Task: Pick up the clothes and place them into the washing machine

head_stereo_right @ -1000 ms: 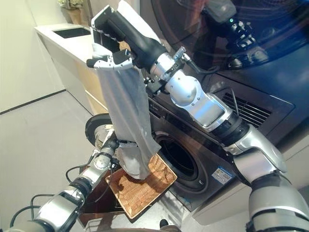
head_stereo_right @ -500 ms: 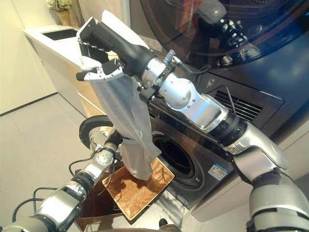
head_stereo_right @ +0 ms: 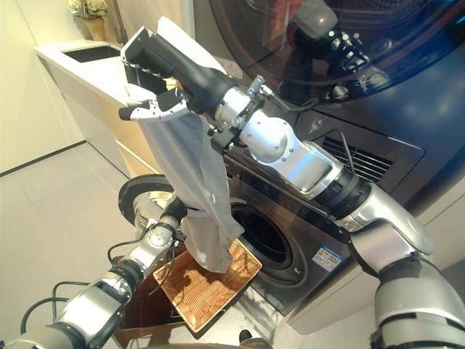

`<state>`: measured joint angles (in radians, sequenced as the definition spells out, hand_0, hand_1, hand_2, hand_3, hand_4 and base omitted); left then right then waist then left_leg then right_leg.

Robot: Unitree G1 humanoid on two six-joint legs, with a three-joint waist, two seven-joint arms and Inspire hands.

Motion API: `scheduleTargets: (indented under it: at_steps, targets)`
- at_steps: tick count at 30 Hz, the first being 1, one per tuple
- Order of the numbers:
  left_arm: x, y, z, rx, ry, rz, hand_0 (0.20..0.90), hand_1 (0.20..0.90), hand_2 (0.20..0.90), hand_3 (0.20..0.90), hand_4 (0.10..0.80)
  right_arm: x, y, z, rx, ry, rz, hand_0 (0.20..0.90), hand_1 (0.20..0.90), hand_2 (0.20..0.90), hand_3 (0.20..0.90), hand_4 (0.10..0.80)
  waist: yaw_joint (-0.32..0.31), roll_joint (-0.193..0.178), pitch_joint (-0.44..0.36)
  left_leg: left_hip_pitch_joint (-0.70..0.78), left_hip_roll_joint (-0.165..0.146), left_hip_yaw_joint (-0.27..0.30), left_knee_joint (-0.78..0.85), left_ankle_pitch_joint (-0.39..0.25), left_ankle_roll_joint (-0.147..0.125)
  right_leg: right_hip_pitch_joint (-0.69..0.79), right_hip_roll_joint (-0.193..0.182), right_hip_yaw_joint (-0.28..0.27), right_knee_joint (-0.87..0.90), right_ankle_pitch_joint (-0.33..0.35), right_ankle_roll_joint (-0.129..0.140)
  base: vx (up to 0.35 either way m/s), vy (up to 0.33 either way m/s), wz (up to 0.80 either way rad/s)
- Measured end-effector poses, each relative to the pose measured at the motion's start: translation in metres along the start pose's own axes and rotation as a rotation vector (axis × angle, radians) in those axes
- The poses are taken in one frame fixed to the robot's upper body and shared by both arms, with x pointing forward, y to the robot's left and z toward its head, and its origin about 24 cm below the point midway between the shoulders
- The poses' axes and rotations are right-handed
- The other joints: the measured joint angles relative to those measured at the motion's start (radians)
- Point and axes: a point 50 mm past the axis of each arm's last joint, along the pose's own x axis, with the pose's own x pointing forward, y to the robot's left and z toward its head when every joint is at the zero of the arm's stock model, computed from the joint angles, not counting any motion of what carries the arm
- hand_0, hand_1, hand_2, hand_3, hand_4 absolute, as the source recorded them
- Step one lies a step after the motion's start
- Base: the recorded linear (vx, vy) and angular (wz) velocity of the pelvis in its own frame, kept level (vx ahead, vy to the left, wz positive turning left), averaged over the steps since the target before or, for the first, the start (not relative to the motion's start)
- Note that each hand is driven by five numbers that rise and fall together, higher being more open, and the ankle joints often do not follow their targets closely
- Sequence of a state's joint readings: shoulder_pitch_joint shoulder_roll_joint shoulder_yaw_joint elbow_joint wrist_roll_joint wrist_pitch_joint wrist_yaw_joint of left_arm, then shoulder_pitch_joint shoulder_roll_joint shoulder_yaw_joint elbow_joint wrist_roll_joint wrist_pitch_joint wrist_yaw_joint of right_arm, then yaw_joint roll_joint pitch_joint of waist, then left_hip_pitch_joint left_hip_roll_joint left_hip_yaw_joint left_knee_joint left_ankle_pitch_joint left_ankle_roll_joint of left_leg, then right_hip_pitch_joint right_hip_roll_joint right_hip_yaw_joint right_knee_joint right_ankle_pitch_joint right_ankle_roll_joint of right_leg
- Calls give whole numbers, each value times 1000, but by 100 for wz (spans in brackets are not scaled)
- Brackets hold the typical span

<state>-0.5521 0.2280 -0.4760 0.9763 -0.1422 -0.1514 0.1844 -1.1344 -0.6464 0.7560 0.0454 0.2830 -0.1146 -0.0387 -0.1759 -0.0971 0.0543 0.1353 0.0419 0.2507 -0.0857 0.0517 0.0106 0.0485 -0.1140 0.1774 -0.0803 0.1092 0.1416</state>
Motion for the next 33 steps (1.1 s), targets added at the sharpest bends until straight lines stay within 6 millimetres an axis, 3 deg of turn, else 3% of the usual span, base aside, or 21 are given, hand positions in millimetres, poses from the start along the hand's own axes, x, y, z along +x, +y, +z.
scheduleTargets:
  at_steps: [1,2,3,24,25,26,27,28,33]
  targets:
    - [0,0,0,-9,2,-5,900,900,900,900,800,0,0,-1,0,3,-1,200,200,200,200,300,1,0,0,0,0,0,0,0,0,0,0,0,0,0,0,0,0,0]
    - [0,0,0,-18,3,-5,620,620,620,620,600,0,0,-1,0,5,-2,200,200,200,200,300,1,0,0,0,0,-1,0,0,0,0,0,0,0,0,0,0,0,0]
    - [0,0,0,-21,4,-4,200,200,200,200,300,0,0,-2,0,7,-2,200,200,200,200,300,1,0,0,0,0,-1,0,0,0,1,0,-1,0,0,0,0,0,0]
    - [0,1,-2,-22,13,-1,200,200,200,200,300,3,0,-16,24,61,-34,200,200,200,200,300,6,1,-2,8,0,-9,0,-1,1,14,-3,-9,-1,-2,-2,0,0,0]
    - [0,1,-2,-22,14,-1,200,200,200,200,300,3,0,-16,24,64,-36,274,274,274,274,353,6,1,-3,8,0,-9,0,-1,1,14,-3,-9,-1,-2,-3,0,0,0]
    - [0,1,-2,-22,14,-1,200,200,200,200,300,3,-1,-17,24,67,-39,458,458,458,458,484,7,1,-3,8,0,-10,0,-1,1,14,-4,-10,-1,-2,-3,0,0,0]
    - [0,1,-2,-22,15,-1,200,200,200,200,300,3,-1,-17,24,68,-41,807,807,807,807,733,7,1,-3,8,0,-10,0,-1,1,14,-4,-10,-1,-2,-2,0,0,0]
    - [0,2,-2,-21,15,-1,200,200,200,200,300,3,-2,-17,24,69,-42,900,900,900,900,800,8,2,-3,8,0,-11,0,-1,1,14,-4,-10,-1,-2,-2,0,0,0]
    - [0,4,-3,-14,16,3,200,200,200,200,300,0,-5,-14,40,53,-68,900,900,900,900,800,9,2,-3,6,-1,-17,0,-1,2,15,-5,-16,-1,-3,-3,0,-1,2]
